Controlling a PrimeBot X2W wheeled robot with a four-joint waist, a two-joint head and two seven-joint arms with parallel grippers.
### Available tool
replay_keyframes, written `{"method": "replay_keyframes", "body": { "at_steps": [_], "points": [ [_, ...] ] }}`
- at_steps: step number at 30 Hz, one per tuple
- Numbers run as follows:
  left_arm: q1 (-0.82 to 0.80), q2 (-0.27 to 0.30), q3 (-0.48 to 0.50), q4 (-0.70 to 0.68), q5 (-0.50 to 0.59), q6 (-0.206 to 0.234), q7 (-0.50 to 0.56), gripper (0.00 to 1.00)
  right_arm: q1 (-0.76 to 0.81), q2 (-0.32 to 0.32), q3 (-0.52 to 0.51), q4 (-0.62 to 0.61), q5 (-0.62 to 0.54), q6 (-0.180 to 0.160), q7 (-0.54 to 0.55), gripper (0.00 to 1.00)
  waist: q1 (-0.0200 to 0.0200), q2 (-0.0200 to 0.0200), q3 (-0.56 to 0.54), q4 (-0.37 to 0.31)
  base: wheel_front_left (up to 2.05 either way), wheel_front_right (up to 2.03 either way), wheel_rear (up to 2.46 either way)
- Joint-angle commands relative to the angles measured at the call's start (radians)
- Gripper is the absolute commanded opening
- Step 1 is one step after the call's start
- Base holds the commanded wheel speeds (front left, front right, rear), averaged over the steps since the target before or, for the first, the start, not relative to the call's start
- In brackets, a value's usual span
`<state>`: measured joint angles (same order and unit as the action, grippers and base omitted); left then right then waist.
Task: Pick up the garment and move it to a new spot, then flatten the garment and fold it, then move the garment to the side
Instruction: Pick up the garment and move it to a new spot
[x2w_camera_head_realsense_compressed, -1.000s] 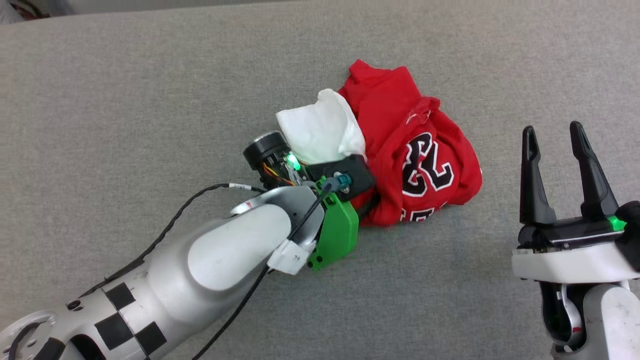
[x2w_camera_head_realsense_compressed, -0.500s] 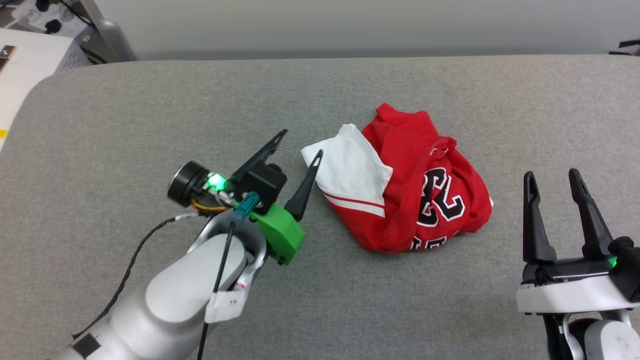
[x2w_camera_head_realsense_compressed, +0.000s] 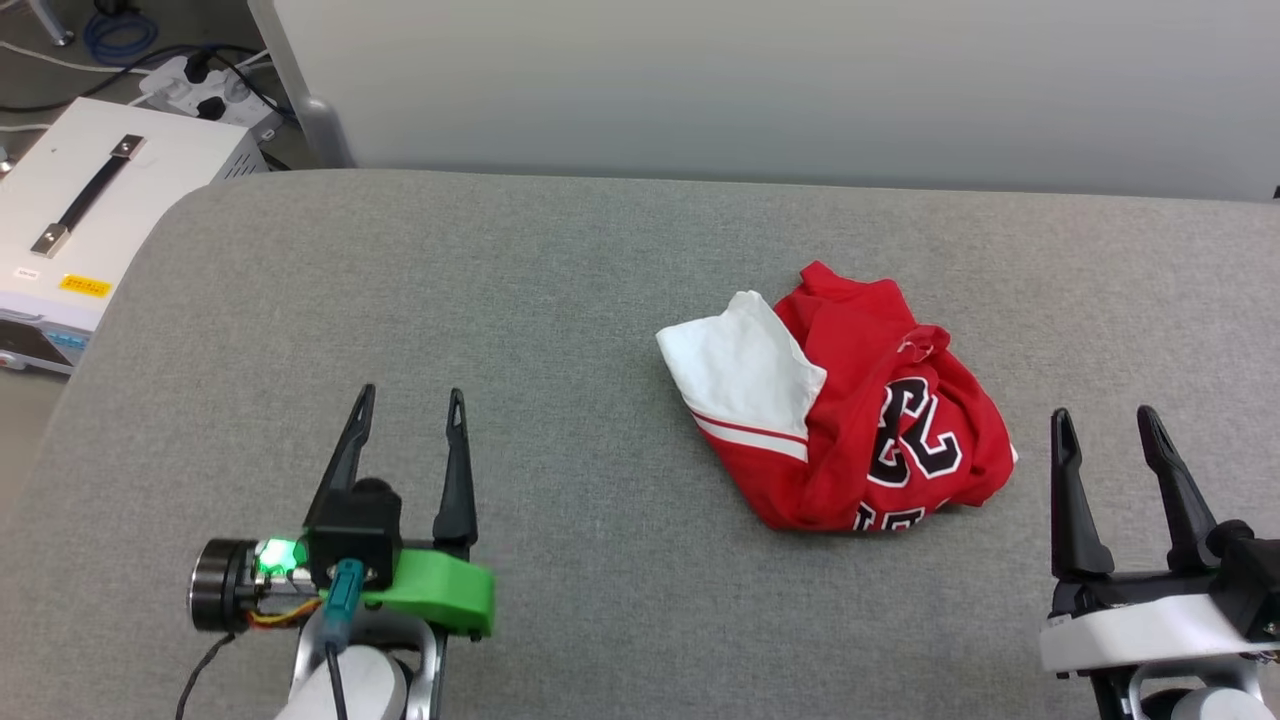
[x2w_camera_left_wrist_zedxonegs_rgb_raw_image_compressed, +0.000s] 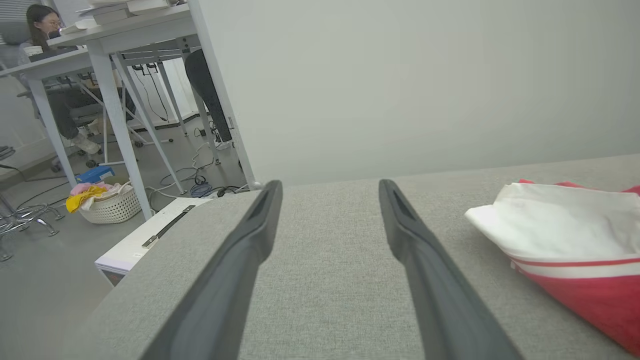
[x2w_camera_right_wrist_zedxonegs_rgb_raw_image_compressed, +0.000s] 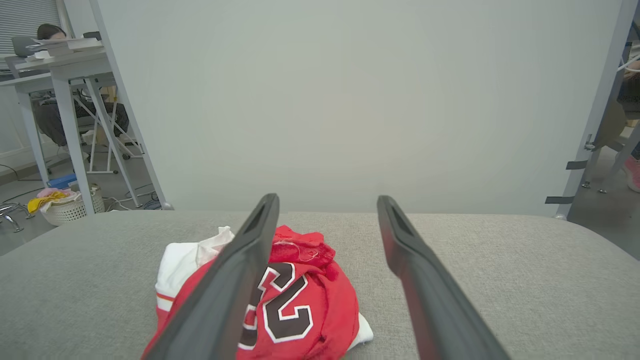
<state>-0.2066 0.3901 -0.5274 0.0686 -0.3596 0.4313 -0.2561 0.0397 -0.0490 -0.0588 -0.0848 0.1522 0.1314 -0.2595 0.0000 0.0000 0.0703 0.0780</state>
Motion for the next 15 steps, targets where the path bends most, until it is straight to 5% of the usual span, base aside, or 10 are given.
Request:
{"method": "replay_keyframes", "body": {
  "at_steps": [1, 15],
  "points": [
    [0.044, -0.02, 0.032, -0.015, 0.033, -0.006, -0.006, 1.0, 0.018, -0.001, -0.002, 0.01, -0.002, -0.001, -0.002, 1.0, 0.0, 0.0, -0.011, 0.002, 0.0, 0.0, 0.0],
    [0.248, -0.167, 0.235, -0.036, 0.191, -0.16, -0.006, 1.0, 0.089, -0.001, -0.004, 0.056, 0.011, -0.001, -0.002, 1.0, 0.0, 0.0, -0.057, -0.007, 0.0, 0.0, 0.0]
  ]
}}
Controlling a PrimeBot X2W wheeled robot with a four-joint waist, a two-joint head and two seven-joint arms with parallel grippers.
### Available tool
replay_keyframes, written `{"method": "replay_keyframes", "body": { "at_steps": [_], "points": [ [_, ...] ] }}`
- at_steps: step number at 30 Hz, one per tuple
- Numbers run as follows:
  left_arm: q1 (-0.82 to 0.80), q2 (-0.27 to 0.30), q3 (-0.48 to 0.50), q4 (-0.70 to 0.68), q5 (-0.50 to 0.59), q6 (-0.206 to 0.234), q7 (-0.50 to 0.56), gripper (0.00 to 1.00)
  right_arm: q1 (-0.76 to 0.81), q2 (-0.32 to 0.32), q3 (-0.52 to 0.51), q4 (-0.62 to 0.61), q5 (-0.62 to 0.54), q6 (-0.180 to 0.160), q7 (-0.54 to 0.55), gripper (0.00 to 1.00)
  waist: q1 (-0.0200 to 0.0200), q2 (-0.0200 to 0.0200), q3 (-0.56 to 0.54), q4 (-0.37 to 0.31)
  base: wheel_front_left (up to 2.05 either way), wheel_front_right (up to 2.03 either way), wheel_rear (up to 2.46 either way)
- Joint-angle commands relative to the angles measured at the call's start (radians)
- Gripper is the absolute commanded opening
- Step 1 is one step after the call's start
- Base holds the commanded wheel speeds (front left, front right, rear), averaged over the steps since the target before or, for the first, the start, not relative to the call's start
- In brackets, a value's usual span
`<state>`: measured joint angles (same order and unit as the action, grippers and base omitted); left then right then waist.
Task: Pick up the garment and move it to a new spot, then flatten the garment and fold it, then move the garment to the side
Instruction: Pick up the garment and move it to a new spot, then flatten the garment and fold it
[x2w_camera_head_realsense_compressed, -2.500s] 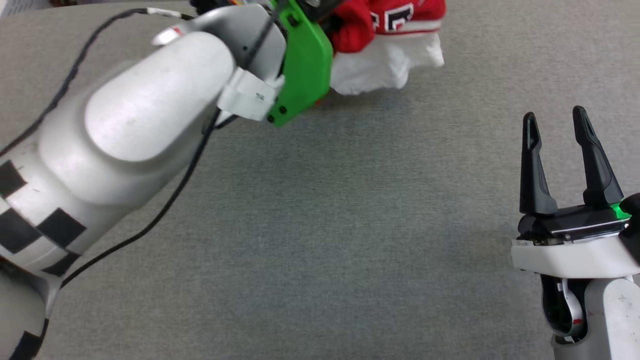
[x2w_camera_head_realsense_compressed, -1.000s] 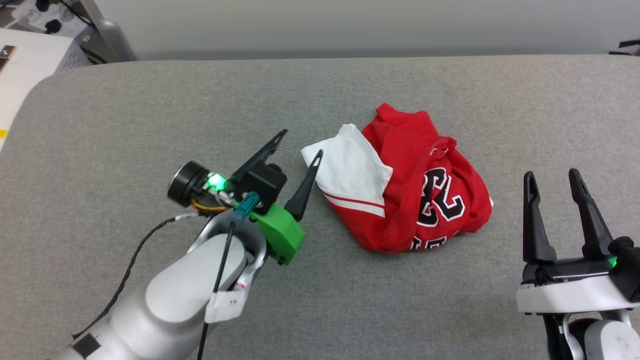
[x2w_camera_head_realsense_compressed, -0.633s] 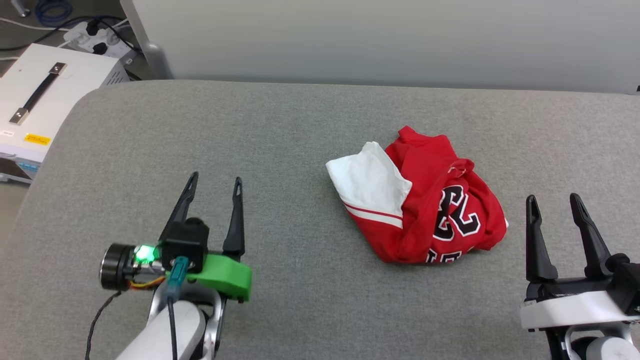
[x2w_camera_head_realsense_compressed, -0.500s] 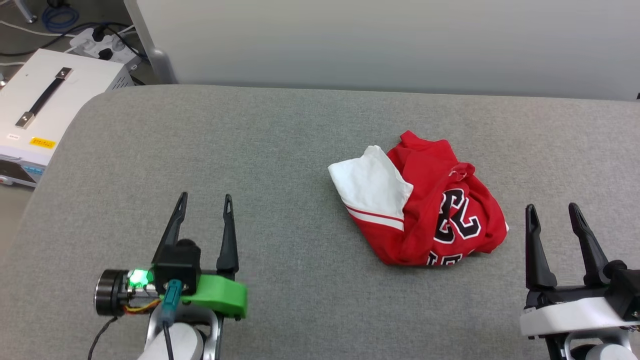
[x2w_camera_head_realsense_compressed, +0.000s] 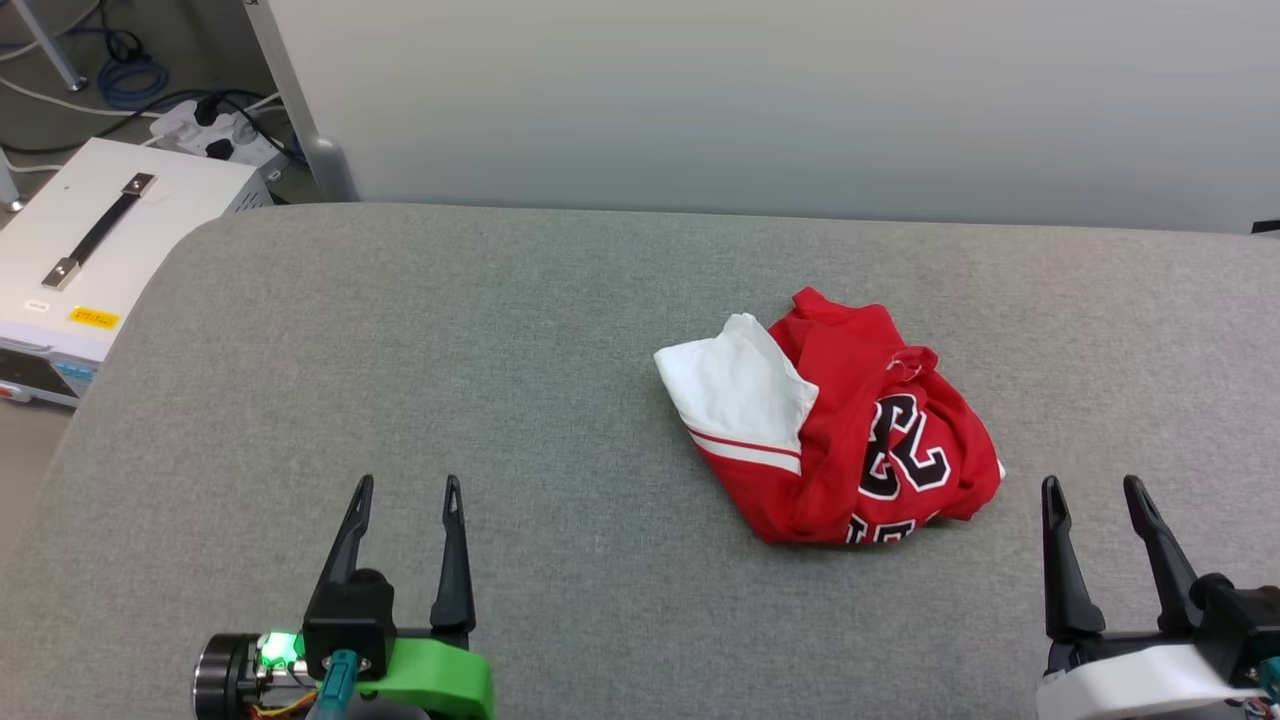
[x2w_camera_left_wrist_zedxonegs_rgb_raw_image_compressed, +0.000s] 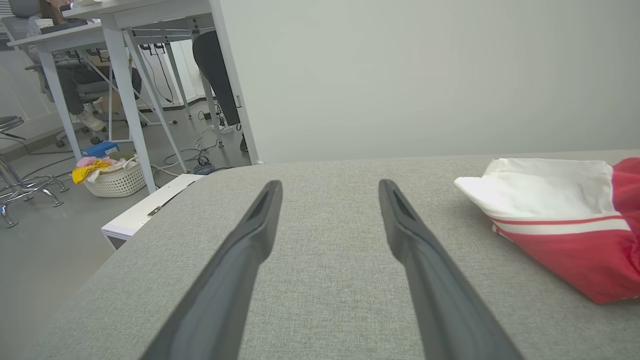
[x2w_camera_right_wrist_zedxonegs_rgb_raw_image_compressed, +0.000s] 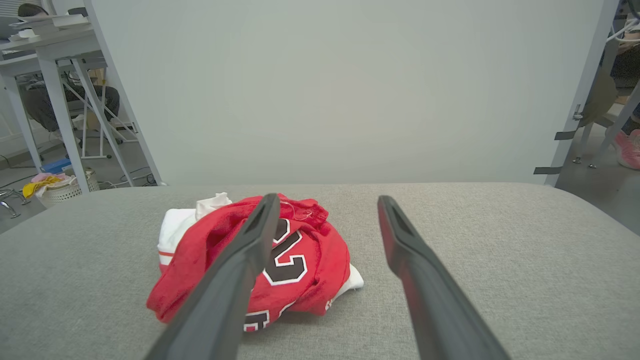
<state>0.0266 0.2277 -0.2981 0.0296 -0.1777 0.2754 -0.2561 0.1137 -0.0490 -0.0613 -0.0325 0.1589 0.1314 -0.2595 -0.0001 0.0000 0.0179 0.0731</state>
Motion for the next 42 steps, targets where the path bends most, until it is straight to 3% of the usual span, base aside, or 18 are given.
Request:
{"method": "replay_keyframes", "body": {
  "at_steps": [1, 13, 22, 35, 42],
  "points": [
    [0.022, -0.011, 0.014, 0.005, 0.016, -0.013, -0.006, 1.0, 0.019, -0.001, -0.002, 0.007, 0.005, -0.001, -0.002, 1.0, 0.0001, 0.0, -0.007, -0.004, 0.0, 0.0, 0.0],
    [0.06, -0.075, 0.097, 0.037, 0.081, -0.099, -0.006, 1.0, 0.039, -0.001, 0.002, 0.03, 0.011, -0.001, -0.002, 1.0, 0.0001, 0.0, -0.022, -0.007, 0.0, 0.0, 0.0],
    [-0.001, -0.077, 0.12, 0.053, 0.118, -0.167, -0.006, 1.0, 0.018, -0.001, 0.016, 0.027, 0.012, -0.001, -0.002, 1.0, 0.0001, 0.0, -0.005, -0.018, 0.0, 0.0, 0.0],
    [-0.479, -0.001, 0.065, 0.083, 0.147, -0.364, -0.006, 1.0, -0.08, -0.001, 0.029, -0.012, -0.002, -0.001, -0.002, 1.0, 0.0001, 0.0, 0.135, -0.076, 0.0, 0.0, 0.0],
    [-0.75, 0.056, -0.087, 0.274, 0.09, -0.405, 0.022, 1.0, -0.132, -0.001, 0.041, -0.025, 0.004, -0.001, -0.002, 1.0, 0.0001, 0.0, 0.213, -0.12, 0.0, 0.0, 0.0]
  ]
}}
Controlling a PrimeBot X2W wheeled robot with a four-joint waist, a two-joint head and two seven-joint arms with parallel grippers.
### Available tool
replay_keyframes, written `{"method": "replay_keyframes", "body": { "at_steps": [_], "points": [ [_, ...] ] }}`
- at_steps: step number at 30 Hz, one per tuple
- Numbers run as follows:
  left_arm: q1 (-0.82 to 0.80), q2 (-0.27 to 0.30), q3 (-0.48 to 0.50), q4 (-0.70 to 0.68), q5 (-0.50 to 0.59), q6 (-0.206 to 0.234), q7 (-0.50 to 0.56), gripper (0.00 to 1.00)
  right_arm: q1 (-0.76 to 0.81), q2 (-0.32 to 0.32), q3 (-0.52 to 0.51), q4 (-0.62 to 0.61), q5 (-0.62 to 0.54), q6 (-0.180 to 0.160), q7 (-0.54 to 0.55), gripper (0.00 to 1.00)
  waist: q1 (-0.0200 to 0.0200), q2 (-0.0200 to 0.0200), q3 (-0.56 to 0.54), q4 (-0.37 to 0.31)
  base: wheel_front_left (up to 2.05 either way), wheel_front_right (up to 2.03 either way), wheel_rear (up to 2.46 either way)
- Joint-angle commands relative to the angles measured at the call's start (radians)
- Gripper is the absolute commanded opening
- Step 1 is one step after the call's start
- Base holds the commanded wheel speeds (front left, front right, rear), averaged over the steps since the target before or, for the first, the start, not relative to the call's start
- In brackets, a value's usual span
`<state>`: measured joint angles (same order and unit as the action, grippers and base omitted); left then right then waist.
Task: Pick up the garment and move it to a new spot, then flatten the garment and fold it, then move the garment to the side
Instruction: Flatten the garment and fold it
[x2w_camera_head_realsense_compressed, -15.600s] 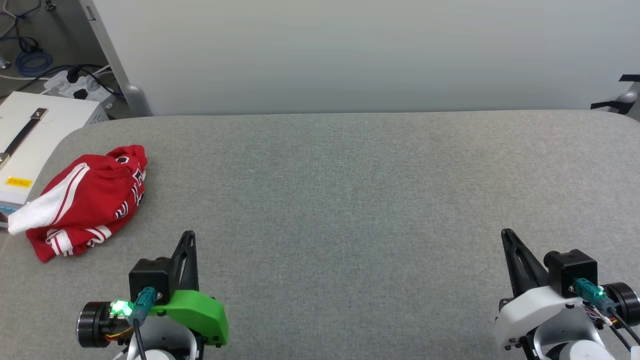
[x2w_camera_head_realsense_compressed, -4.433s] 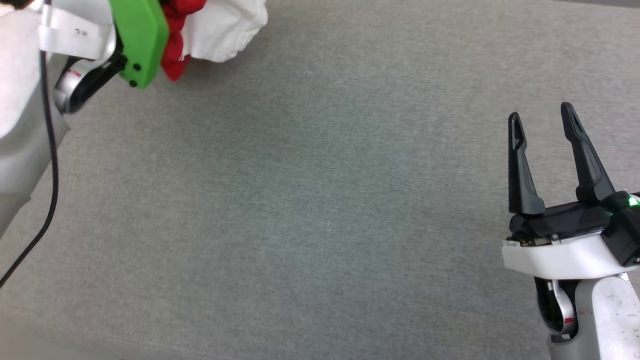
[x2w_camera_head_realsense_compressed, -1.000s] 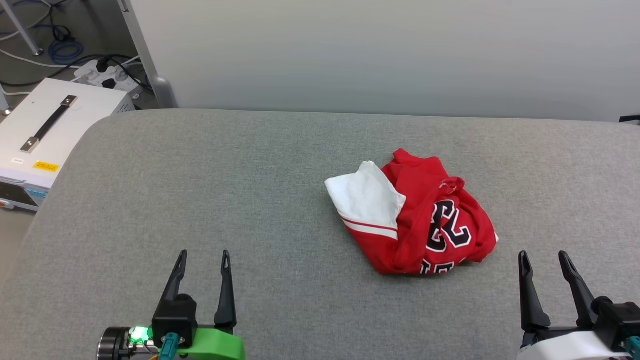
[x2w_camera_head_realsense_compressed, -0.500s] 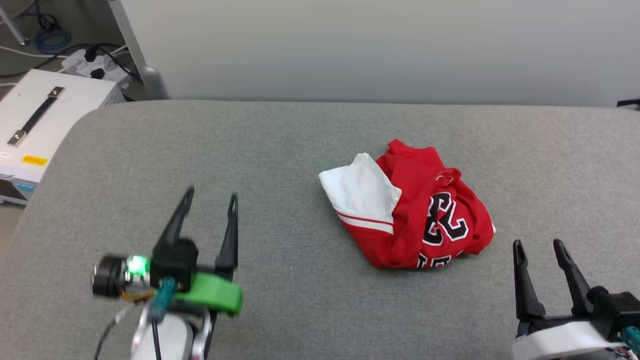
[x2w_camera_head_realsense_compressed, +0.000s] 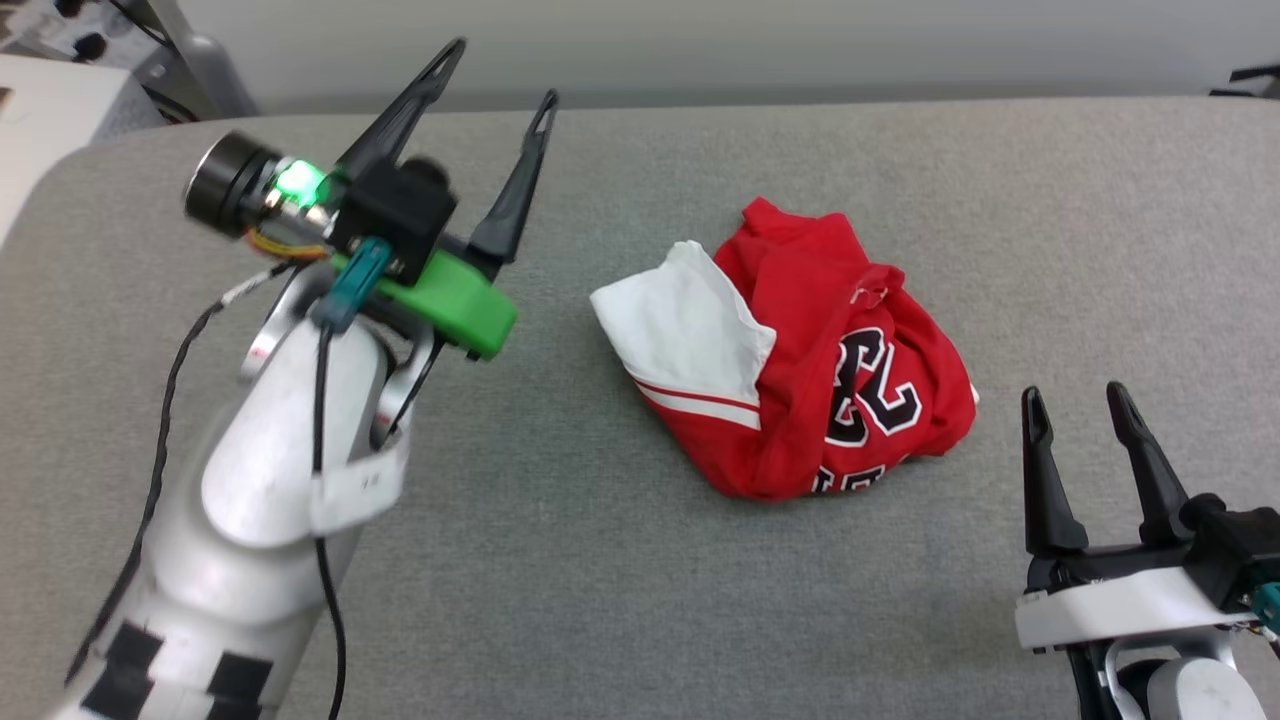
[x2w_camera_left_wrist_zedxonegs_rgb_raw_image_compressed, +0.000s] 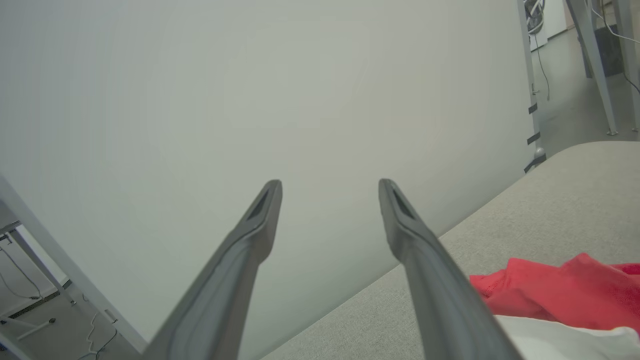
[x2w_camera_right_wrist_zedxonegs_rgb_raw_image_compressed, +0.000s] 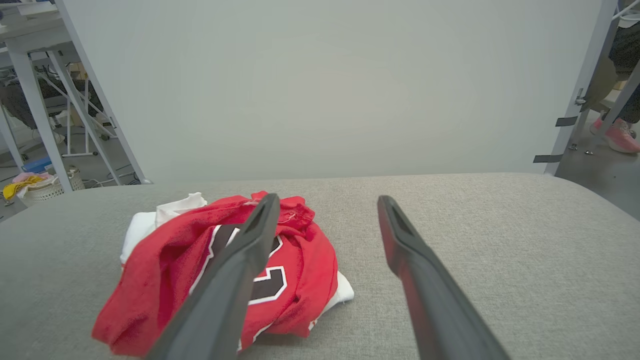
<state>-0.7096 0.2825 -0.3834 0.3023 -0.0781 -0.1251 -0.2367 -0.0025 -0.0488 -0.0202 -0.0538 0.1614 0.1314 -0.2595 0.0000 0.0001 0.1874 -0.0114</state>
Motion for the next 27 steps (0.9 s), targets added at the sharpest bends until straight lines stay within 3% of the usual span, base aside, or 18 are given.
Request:
{"method": "replay_keyframes", "body": {
  "at_steps": [1, 6, 12, 18, 22, 27],
  "points": [
    [-0.055, 0.009, -0.05, 0.028, -0.047, -0.005, 0.027, 1.0, -0.023, -0.001, 0.002, -0.005, 0.004, -0.001, -0.002, 1.0, 0.0, -0.0001, 0.054, -0.043, 0.0, 0.0, 0.0],
    [-0.221, 0.05, -0.26, 0.105, -0.301, -0.005, 0.216, 1.0, -0.052, -0.001, 0.009, -0.009, 0.011, -0.001, -0.002, 1.0, 0.0, -0.0001, 0.1, -0.07, 0.0, 0.0, 0.0],
    [-0.369, 0.123, -0.517, 0.147, -0.609, -0.005, 0.603, 1.0, -0.089, -0.001, 0.016, -0.008, 0.024, -0.001, -0.002, 1.0, 0.0, -0.0001, 0.148, -0.108, 0.0, 0.0, 0.0],
    [-0.461, 0.176, -0.727, 0.165, -0.759, -0.005, 0.817, 1.0, -0.119, -0.001, 0.027, -0.008, 0.04, -0.001, -0.002, 1.0, 0.0, -0.0001, 0.198, -0.145, 0.0, 0.0, 0.0],
    [-0.502, 0.195, -0.831, 0.203, -0.806, -0.005, 0.878, 1.0, -0.137, -0.001, 0.033, -0.008, 0.049, -0.001, -0.002, 1.0, 0.0, -0.0001, 0.232, -0.168, 0.0, 0.0, 0.0],
    [-0.509, 0.198, -0.885, 0.256, -0.814, -0.005, 0.929, 1.0, -0.156, -0.001, 0.038, -0.009, 0.058, -0.001, -0.002, 1.0, 0.0, -0.0001, 0.268, -0.186, 0.0, 0.0, 0.0]
  ]
}}
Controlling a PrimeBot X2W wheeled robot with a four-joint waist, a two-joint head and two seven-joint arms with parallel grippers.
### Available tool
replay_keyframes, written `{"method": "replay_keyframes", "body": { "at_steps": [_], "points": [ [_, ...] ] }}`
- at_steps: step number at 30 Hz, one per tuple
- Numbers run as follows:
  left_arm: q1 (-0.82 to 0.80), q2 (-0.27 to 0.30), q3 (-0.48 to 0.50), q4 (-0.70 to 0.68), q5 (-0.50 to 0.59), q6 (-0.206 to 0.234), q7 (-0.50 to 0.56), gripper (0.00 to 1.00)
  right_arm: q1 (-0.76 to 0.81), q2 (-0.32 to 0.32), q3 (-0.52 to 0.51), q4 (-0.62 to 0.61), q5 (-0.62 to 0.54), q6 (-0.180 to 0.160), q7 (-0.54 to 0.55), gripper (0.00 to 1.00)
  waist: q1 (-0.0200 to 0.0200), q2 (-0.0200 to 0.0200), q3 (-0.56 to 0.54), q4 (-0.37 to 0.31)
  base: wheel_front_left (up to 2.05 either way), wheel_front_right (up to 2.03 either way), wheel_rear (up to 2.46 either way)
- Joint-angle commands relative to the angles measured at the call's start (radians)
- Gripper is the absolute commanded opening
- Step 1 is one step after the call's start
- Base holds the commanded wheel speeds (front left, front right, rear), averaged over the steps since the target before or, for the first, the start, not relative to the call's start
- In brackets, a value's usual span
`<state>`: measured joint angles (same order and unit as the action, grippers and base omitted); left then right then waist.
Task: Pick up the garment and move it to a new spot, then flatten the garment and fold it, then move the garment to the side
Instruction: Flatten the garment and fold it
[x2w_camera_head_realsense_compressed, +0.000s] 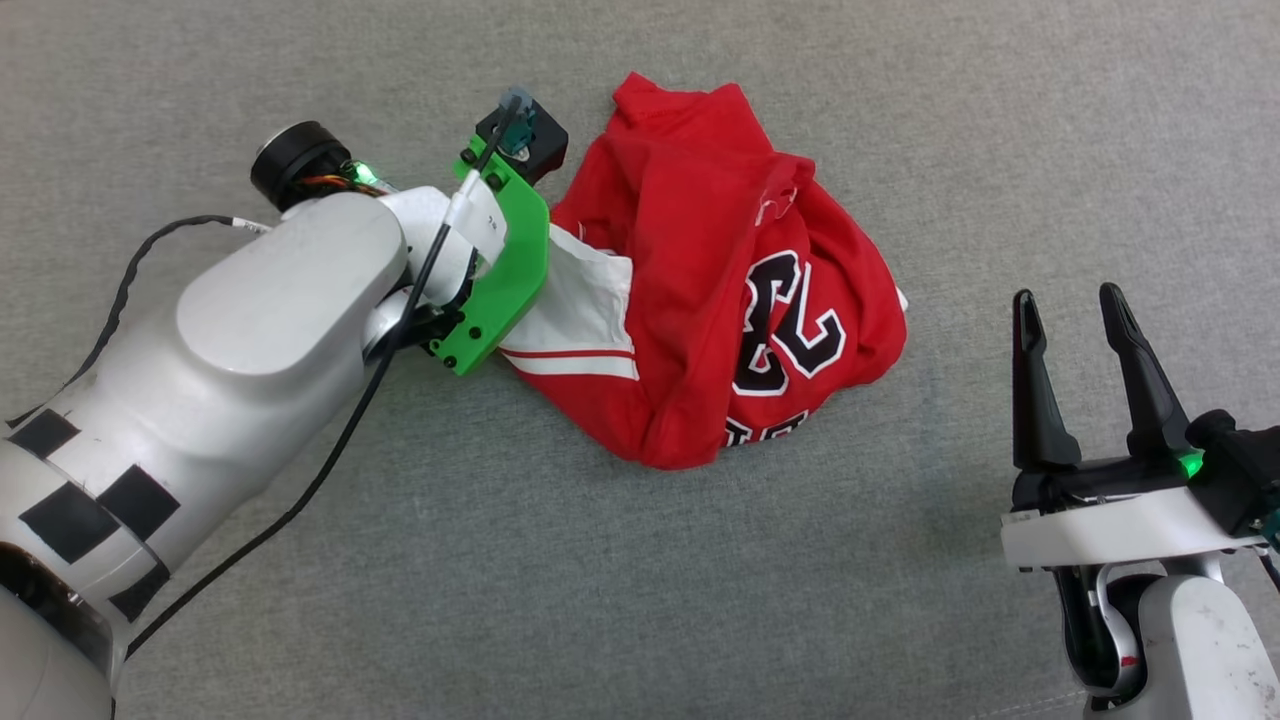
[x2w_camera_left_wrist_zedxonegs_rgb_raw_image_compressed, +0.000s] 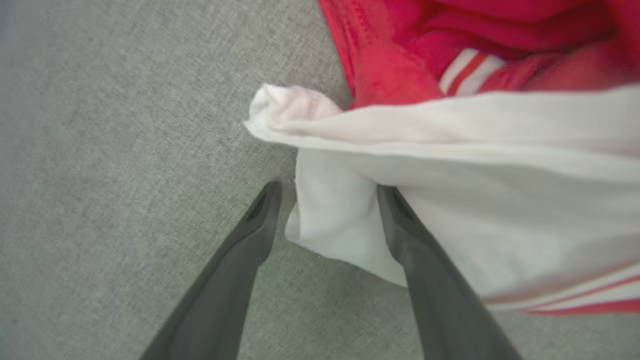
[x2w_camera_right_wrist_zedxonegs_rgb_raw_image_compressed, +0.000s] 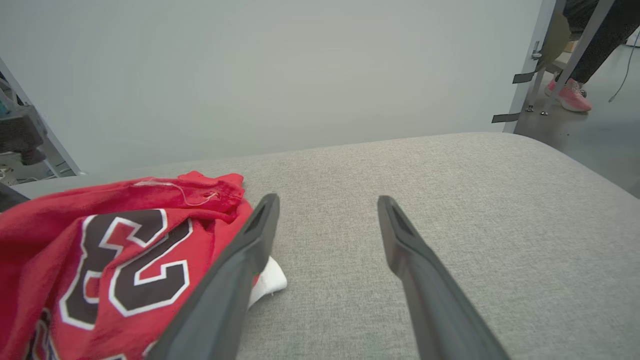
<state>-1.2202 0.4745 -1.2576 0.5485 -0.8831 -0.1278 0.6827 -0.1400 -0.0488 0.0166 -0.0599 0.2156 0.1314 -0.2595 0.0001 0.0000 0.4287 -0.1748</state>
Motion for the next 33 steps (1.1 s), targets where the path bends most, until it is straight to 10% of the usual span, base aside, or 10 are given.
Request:
{"method": "replay_keyframes", "body": {
  "at_steps": [1, 5, 6, 7, 21, 33],
  "points": [
    [0.01, 0.006, -0.015, 0.014, -0.015, -0.003, 0.027, 1.0, -0.022, -0.001, 0.003, -0.003, 0.006, -0.001, -0.002, 1.0, -0.0001, 0.0, 0.033, -0.026, 0.0, 0.0, 0.0],
    [0.05, 0.017, -0.022, -0.003, -0.008, -0.003, 0.07, 1.0, -0.029, -0.001, 0.001, -0.001, 0.01, -0.001, -0.002, 1.0, -0.0001, 0.0, 0.044, -0.028, 0.0, 0.0, 0.0],
    [0.061, 0.021, -0.022, -0.01, 0.0, -0.003, 0.08, 0.86, -0.029, -0.001, 0.001, 0.0, 0.01, -0.001, -0.002, 1.0, -0.0001, 0.0, 0.044, -0.027, 0.0, 0.0, 0.0],
    [0.07, 0.025, -0.022, -0.023, 0.008, -0.003, 0.082, 0.0, -0.029, -0.001, 0.0, 0.001, 0.01, -0.001, -0.002, 1.0, -0.0001, 0.0, 0.042, -0.025, 0.0, 0.0, 0.0],
    [0.044, 0.069, 0.016, -0.053, 0.091, 0.003, -0.474, 0.0, 0.016, -0.001, -0.024, 0.003, -0.03, -0.001, -0.002, 1.0, -0.0001, 0.0, -0.076, 0.072, 0.0, 0.0, 0.0],
    [0.293, 0.253, 0.12, -0.177, 0.072, 0.239, -0.795, 0.0, 0.062, -0.001, -0.026, 0.001, -0.048, -0.001, -0.002, 1.0, -0.0001, 0.0, -0.136, 0.147, 0.0, 0.0, 0.0]
  ]
}}
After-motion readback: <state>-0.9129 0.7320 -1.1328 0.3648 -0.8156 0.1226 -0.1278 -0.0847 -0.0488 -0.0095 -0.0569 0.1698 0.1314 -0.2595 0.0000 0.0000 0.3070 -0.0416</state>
